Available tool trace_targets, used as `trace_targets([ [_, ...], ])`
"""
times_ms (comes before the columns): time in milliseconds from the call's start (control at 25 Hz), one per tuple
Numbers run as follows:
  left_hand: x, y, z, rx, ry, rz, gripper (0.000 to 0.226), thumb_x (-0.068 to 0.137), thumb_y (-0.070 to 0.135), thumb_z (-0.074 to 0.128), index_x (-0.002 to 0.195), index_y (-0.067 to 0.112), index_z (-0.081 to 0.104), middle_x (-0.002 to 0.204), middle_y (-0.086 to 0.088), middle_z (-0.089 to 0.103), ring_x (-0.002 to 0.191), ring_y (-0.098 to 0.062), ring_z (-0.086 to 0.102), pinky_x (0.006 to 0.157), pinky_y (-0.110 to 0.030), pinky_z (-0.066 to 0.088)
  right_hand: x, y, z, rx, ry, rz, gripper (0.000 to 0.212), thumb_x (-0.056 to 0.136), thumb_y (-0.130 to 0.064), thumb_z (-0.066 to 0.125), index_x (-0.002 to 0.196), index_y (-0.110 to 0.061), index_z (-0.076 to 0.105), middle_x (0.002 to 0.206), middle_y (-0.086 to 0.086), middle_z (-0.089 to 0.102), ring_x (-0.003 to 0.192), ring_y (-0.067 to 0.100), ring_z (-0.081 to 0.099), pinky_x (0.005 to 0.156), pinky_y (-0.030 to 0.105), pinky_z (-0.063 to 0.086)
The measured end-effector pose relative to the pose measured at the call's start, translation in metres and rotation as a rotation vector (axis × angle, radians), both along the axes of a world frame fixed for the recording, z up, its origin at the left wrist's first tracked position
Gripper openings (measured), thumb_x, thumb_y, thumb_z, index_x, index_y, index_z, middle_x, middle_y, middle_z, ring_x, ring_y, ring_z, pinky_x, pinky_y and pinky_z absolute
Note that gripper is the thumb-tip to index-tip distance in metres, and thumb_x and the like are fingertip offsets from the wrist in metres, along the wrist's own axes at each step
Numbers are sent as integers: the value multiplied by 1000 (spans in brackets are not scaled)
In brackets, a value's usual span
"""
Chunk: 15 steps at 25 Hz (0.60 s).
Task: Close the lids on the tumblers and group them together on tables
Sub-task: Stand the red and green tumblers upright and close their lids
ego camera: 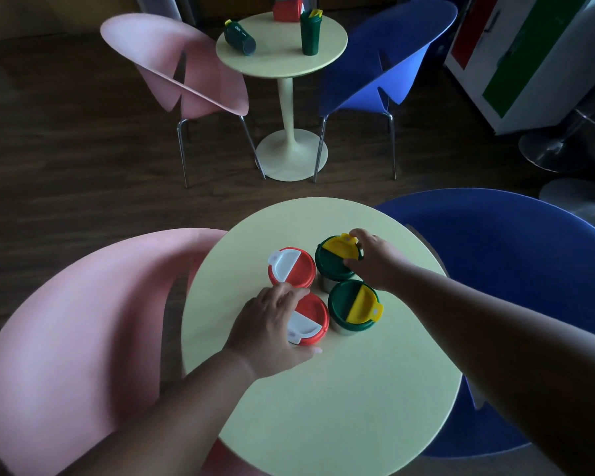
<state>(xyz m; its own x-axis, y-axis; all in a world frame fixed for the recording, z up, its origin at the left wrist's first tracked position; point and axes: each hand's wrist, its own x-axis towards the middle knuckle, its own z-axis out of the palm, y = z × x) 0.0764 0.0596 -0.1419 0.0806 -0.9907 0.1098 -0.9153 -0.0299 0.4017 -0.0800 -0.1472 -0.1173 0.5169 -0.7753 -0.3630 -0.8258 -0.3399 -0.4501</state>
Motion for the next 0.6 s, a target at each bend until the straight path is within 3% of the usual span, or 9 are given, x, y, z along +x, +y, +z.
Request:
trace_targets([
  [80, 5, -3, 2, -52, 121, 58, 74, 71, 66, 69, 130, 24, 53, 121, 4, 58, 109, -16, 56, 89, -33, 49, -1, 0, -1, 27, -11, -16, 64, 94, -34, 61, 149, -22, 31, 140, 10, 53, 113, 29, 57, 81, 34, 48],
  [200, 21, -19, 2, -141, 305, 307, 57, 79, 49, 71, 125, 18, 58, 118, 2, 59, 106, -17, 57, 89, -34, 49, -7, 3, 2, 27, -28, -78, 64, 95, -36, 59, 149, -20, 31, 140, 10, 52, 113, 28, 57, 81, 32, 46],
  [320, 41, -43, 4, 36, 383, 483, 55, 84, 35, 73, 134, 22, 53, 131, 2, 55, 114, -19, 56, 93, -35, 48, -22, 14, 3, 54, 14, -133, 64, 92, -44, 61, 145, -19, 35, 132, 7, 55, 106, 25, 58, 79, 34, 50],
  [440, 52, -64, 9, 237, 444, 426, 59, 88, 35, 69, 143, 30, 46, 141, 4, 51, 118, -16, 54, 96, -30, 43, -36, 31, 0, 144, 65, -184, 60, 88, -50, 62, 137, -22, 41, 117, 4, 60, 94, 21, 59, 70, 33, 51],
  [600, 58, -78, 14, 322, 435, 315, 57, 89, 33, 68, 142, 35, 50, 144, 5, 53, 121, -18, 55, 97, -28, 42, -39, 50, -3, 215, 50, -269, 48, 88, -50, 62, 130, -29, 48, 107, 4, 63, 78, 16, 62, 57, 28, 47],
])
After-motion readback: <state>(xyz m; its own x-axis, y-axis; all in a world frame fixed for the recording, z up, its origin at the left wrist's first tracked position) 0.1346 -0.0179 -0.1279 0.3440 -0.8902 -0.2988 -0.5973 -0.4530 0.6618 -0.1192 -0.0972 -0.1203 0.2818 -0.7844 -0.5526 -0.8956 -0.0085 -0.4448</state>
